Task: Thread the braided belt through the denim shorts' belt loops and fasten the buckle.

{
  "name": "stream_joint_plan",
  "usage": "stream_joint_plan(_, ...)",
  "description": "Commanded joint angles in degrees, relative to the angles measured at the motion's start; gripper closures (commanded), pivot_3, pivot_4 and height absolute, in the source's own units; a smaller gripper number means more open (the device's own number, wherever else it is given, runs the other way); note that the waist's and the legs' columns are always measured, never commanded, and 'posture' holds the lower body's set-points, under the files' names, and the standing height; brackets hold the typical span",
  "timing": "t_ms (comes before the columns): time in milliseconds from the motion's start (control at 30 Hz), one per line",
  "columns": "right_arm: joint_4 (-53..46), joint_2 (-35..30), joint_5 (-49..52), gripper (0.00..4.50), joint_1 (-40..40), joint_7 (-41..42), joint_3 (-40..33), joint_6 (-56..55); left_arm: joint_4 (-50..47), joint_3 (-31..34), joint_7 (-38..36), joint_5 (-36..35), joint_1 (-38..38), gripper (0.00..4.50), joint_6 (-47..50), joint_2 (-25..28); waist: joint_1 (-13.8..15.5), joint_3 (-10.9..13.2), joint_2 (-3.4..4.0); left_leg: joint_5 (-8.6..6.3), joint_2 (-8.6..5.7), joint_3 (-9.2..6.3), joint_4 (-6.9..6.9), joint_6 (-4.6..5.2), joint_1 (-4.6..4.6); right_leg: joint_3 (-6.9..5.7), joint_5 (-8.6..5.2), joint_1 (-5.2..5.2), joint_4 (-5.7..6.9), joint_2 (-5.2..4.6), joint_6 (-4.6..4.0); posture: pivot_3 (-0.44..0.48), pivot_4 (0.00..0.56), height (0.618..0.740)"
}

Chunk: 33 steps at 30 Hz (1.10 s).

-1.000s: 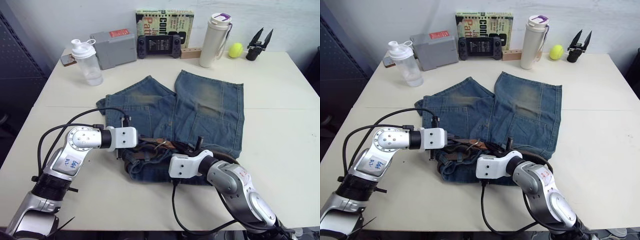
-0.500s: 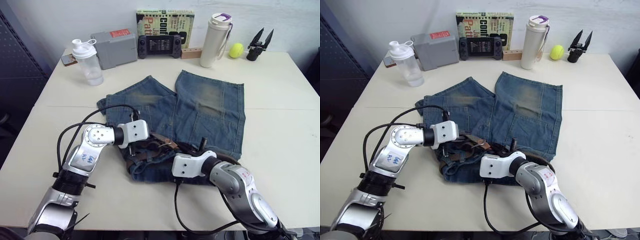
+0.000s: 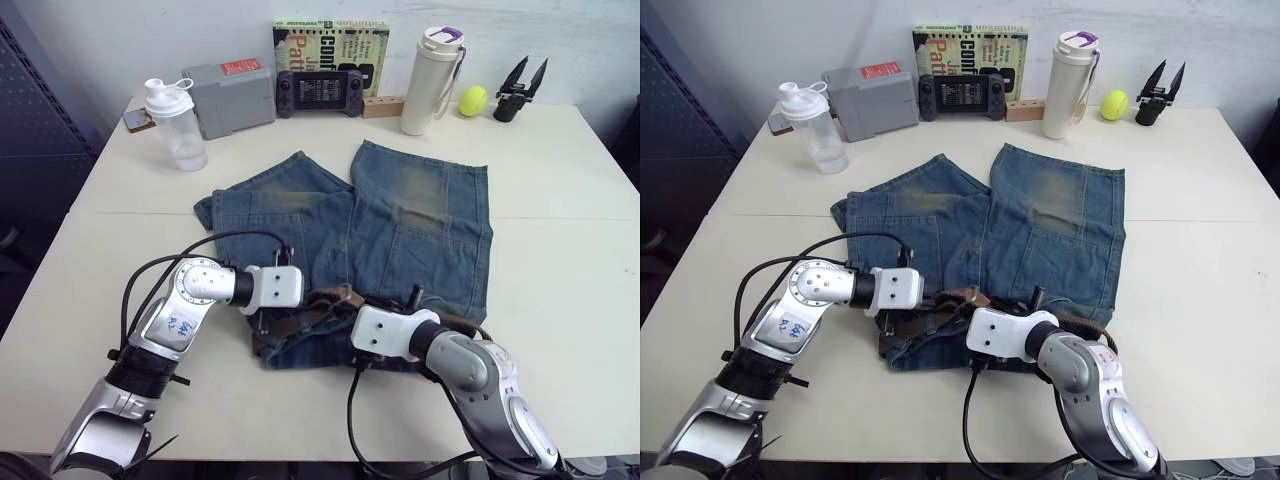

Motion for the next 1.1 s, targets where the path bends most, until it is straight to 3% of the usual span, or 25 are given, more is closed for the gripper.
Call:
stream_joint_plan(33, -2.1, 0.43, -0.83, 4.43, -0.86, -1.92, -2.18, 0.36, -1.48, -4.05, -2.71, -0.18, 1.69, 4.5, -1.49, -0.24, 0.0, -0.01, -0.01, 0.0, 0.0, 0.0, 0.0, 0.0, 0.0, 0.0, 0.0, 0.01, -0.02, 0.0, 0.0, 0.0, 0.15, 0.731)
stream_joint_plan(500, -2.99, -3.82, -0.42, 4.43, 0.54, 2.05, 0.68, -2.32, 1.12, -3.28, 3.26, 1.14, -4.17, 4.5, -1.99, -7.3, 1.22, -0.01, -0.02, 0.0, -0.01, 0.03, 0.11, 0.01, 0.03, 0.02, 0.0, 0.07, 0.0, 0.0, 0.0, 0.0, 0.15, 0.731)
stream_joint_plan(933, -5.58, -7.3, -0.82, 4.43, 4.37, 6.34, -1.58, 0.09, 1.7, -2.48, 4.5, 1.62, -3.61, 4.5, -2.56, -7.2, 1.26, -0.01, -0.02, 0.0, 0.0, 0.02, 0.11, 0.01, 0.03, 0.01, 0.0, 0.06, 0.01, 0.0, 0.0, 0.0, 0.15, 0.731)
stream_joint_plan(1000, -6.11, -6.98, -0.57, 3.42, 4.58, 6.66, -1.54, 0.59, 1.52, -2.96, 4.56, 1.61, -3.64, 4.5, -2.45, -7.7, 1.26, -0.01, -0.02, 0.0, 0.0, 0.02, 0.11, 0.01, 0.03, 0.01, 0.0, 0.07, 0.01, 0.0, 0.0, 0.0, 0.15, 0.731)
stream_joint_plan(1033, -6.56, -6.56, -0.32, 3.29, 4.74, 6.83, -1.8, 1.39, 1.8, -3.31, 4.58, 1.75, -3.79, 4.5, -2.58, -8.01, 1.23, -0.01, -0.02, 0.0, 0.0, 0.02, 0.11, 0.01, 0.03, 0.01, 0.0, 0.06, 0.01, 0.0, 0.0, 0.0, 0.15, 0.731)
stream_joint_plan(1100, -7.81, -6.0, 0.29, 2.41, 5.12, 7.7, -2.63, 3.34, 2.46, -3.76, 4.71, 1.85, -4.06, 4.5, -2.84, -8.58, 1.3, -0.01, -0.02, 0.0, 0.0, 0.02, 0.11, 0.01, 0.03, 0.01, 0.0, 0.06, 0.0, 0.0, 0.0, 0.0, 0.15, 0.731)
